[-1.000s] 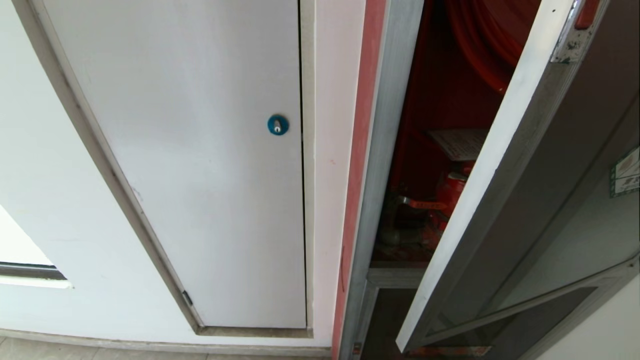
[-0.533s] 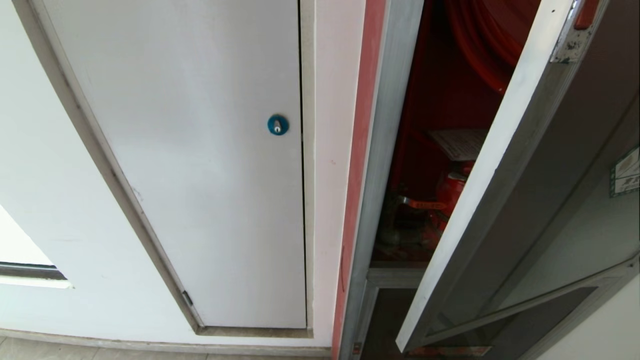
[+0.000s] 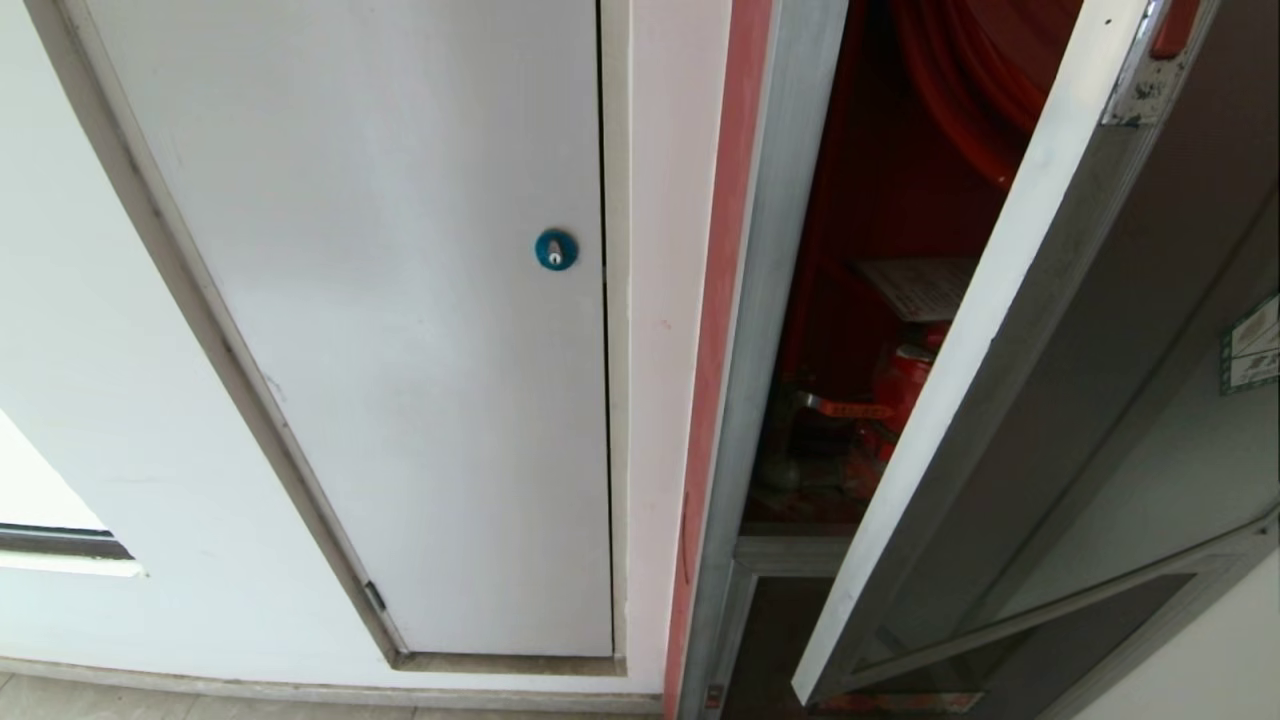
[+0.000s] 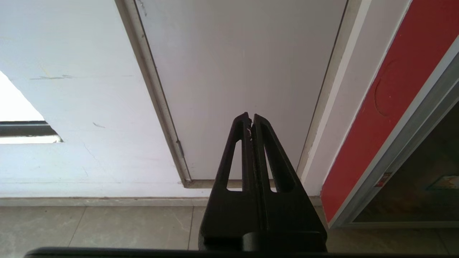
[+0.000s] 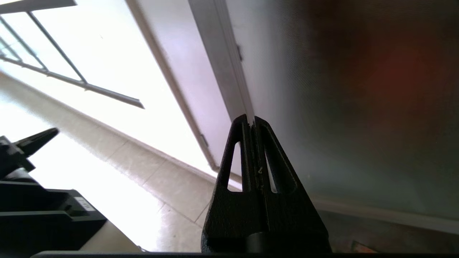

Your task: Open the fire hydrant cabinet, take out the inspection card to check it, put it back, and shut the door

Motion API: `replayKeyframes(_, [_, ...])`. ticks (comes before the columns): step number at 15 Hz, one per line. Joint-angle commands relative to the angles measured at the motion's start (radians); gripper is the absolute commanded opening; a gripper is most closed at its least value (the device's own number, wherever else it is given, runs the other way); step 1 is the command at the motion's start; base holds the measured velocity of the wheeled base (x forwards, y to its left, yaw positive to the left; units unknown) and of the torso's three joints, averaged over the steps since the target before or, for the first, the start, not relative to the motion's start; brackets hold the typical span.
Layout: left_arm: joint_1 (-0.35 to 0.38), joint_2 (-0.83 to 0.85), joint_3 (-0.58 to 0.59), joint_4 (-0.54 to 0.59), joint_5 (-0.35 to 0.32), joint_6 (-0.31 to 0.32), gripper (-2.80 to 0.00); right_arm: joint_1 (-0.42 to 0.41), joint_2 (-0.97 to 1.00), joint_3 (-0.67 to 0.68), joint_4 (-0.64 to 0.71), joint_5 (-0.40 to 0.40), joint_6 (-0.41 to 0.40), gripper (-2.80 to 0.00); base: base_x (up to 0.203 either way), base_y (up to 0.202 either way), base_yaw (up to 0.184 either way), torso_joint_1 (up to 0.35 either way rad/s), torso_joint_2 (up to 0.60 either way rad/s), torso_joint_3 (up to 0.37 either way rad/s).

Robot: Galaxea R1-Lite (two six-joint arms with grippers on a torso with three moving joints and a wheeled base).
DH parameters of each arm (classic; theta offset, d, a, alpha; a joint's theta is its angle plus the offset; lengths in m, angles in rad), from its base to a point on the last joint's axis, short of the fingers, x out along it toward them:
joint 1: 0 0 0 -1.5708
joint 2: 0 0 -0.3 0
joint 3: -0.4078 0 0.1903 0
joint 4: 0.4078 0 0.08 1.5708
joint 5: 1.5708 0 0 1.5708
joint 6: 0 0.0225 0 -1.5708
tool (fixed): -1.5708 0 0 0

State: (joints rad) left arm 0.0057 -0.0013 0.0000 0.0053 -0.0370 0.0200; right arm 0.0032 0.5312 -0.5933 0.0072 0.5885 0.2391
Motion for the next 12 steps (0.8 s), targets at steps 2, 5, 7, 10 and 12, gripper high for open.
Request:
replayKeyframes(2, [0.0,0.001,0.0,-0.001,0.0,0.0,-2.8,0.002,0.125,-0.055,-0.001,0.08,0.003,-2.8,0.0,0.0,0.0,0.0,0.0,0.0])
replayKeyframes(5, [0.0,0.001,0.0,-0.001,0.0,0.0,-2.8,0.013,0.213,-0.094,-0.005,0.161,0.0,-2.8,0.0,0.0,0.0,0.0,0.0,0.0])
replayKeyframes(7, [0.0,0.001,0.0,0.0,0.0,0.0,-2.8,0.046,0.298,-0.136,-0.011,0.181,-0.008,-2.8,0.0,0.0,0.0,0.0,0.0,0.0])
replayKeyframes(10, [0.0,0.001,0.0,0.001,0.0,0.0,-2.8,0.133,0.416,-0.215,-0.074,0.18,-0.016,-2.8,0.0,0.0,0.0,0.0,0.0,0.0])
replayKeyframes(12, [0.0,0.001,0.0,0.0,0.0,0.0,-2.8,0.195,0.442,-0.246,-0.083,0.159,-0.019,-2.8,0.0,0.0,0.0,0.0,0.0,0.0])
